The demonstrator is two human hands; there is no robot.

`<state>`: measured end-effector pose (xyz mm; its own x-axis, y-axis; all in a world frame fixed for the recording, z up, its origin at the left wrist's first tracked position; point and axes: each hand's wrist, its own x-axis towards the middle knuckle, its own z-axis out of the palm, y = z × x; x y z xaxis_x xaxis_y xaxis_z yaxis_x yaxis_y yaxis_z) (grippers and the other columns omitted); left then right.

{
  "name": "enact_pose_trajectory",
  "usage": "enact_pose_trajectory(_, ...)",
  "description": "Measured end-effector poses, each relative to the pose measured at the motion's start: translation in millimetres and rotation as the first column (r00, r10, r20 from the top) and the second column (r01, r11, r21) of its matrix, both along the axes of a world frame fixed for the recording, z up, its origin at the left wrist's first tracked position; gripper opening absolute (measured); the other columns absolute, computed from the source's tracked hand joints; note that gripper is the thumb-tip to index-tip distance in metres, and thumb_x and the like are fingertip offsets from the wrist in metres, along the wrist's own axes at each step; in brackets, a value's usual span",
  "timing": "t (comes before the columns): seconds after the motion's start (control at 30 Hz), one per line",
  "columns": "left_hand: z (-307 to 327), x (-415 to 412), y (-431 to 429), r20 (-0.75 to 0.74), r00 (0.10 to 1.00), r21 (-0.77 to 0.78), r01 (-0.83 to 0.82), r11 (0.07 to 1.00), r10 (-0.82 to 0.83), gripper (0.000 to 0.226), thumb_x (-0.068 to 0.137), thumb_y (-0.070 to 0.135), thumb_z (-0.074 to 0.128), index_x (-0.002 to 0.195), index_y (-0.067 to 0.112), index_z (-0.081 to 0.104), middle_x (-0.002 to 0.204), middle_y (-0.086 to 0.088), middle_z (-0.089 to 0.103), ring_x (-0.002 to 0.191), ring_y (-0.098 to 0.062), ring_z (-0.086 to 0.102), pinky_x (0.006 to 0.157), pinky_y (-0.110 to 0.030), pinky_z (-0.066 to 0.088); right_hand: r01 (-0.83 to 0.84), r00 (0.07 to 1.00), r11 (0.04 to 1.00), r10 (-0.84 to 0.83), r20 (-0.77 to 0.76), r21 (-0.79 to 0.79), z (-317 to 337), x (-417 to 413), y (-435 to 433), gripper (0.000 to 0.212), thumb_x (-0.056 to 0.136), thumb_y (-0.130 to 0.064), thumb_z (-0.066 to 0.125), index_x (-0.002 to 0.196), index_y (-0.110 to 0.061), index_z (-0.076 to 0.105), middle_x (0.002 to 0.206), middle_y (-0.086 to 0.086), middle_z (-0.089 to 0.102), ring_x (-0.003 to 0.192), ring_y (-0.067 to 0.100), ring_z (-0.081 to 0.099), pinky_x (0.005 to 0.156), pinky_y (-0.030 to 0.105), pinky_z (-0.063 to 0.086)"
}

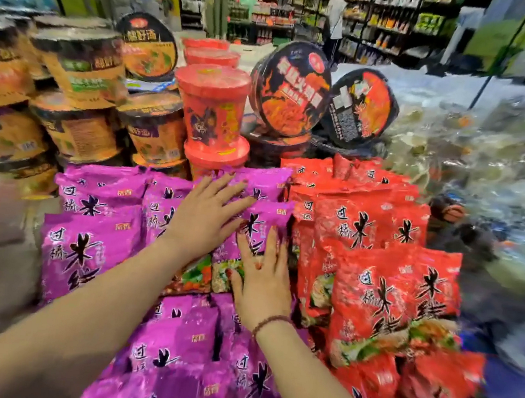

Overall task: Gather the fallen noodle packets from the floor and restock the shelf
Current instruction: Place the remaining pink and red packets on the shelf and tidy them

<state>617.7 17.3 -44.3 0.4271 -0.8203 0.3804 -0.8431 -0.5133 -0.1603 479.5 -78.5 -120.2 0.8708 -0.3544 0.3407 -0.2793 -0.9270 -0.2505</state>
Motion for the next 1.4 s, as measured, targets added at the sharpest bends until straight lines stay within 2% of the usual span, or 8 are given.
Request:
enact_pose_trajectory(0.13,6,-14,0,-0.092,0.996,-0.123,-0.012,0.992,0.001,0.05,0.089,0.041,0.041,0.127,0.018,0.064,0.134,-0.013,0.059,0.129,-0.04,0.049,0.106,-0.06,0.037,-0.126,0.991,0.976,0.133,-0.024,0.179,28,-29,0,0.066,0.097,-0.039,0.045,0.153,-0.034,0.008,0.16,0.013,-0.008,0.147,0.037,0.0,0.119,0.047,0.014)
enact_pose_trajectory(0.3,7,-61,-5,-0.28,0.936,-0.522,0.036,0.852,-0.212,0.044,0.086,0.036,0.052,0.118,0.008,0.067,0.127,-0.01,0.062,0.123,-0.028,0.052,0.111,-0.024,0.03,-0.324,0.908,0.904,0.215,0.361,0.277,65,-108,2,0.048,0.092,-0.033,0.051,0.138,-0.028,0.045,0.154,-0.007,0.026,0.142,0.006,0.024,0.116,0.026,0.023)
enact_pose_trajectory(0.43,-11,-124,-11,-0.507,0.76,-0.64,-0.016,0.768,-0.406,0.042,0.084,0.036,0.054,0.123,0.022,0.061,0.129,0.014,0.055,0.123,0.0,0.047,0.105,-0.008,0.027,-0.161,0.851,0.952,0.001,0.526,0.259,73,-159,-41,0.041,0.084,-0.026,0.058,0.125,-0.017,0.057,0.136,-0.001,0.048,0.13,0.011,0.043,0.111,0.023,0.03)
enact_pose_trajectory(0.63,-57,-191,-34,-0.742,0.491,-0.589,-0.153,0.794,-0.456,0.071,0.077,0.047,0.065,0.141,0.042,0.035,0.147,0.023,0.035,0.138,0.0,0.034,0.115,-0.034,0.032,0.137,0.866,0.675,-0.436,0.243,0.725,49,-194,-125,0.073,0.062,-0.049,0.084,0.122,-0.047,0.043,0.12,-0.007,0.051,0.113,0.021,0.055,0.103,0.046,0.043)
enact_pose_trajectory(0.7,-62,-204,-45,-0.774,0.46,-0.568,-0.199,0.799,-0.435,0.081,0.073,0.051,0.066,0.143,0.046,0.026,0.15,0.021,0.03,0.14,0.003,0.028,0.117,-0.035,0.031,0.145,0.918,0.578,-0.382,0.109,0.803,44,-191,-138,0.082,0.059,-0.038,0.087,0.128,-0.029,0.044,0.112,-0.001,0.056,0.107,0.022,0.058,0.099,0.042,0.047)
enact_pose_trajectory(0.87,-66,-222,-74,-0.82,0.447,-0.551,-0.448,0.704,-0.358,0.07,0.074,0.056,0.064,0.135,0.054,0.029,0.145,0.024,0.034,0.136,0.001,0.036,0.112,-0.031,0.034,0.124,0.992,0.498,-0.057,-0.11,0.858,27,-181,-164,0.115,0.032,-0.075,0.083,0.124,-0.016,0.049,0.097,0.005,0.072,0.096,0.025,0.068,0.092,0.049,0.051)
enact_pose_trajectory(1.07,-45,-215,-92,-0.821,0.399,-0.555,-0.723,0.41,-0.408,0.026,0.096,0.022,0.054,0.122,0.027,0.056,0.119,0.01,0.061,0.105,0.005,0.058,0.088,-0.013,0.046,-0.043,0.998,0.498,0.069,0.01,0.866,37,-174,-169,0.071,0.052,-0.042,0.09,0.108,-0.014,0.058,0.104,-0.01,0.071,0.099,0.011,0.066,0.095,0.042,0.051)
enact_pose_trajectory(1.4,-8,-203,-114,-0.824,0.456,-0.567,-0.67,0.48,-0.336,0.036,0.079,-0.001,0.075,0.103,0.019,0.058,0.088,0.009,0.066,0.065,0.012,0.061,0.065,-0.005,0.046,-0.37,0.912,0.32,-0.057,0.407,0.873,82,-202,-215,0.031,0.069,-0.009,0.079,0.093,-0.005,0.061,0.077,-0.004,0.074,0.072,0.008,0.07,0.065,0.022,0.055)
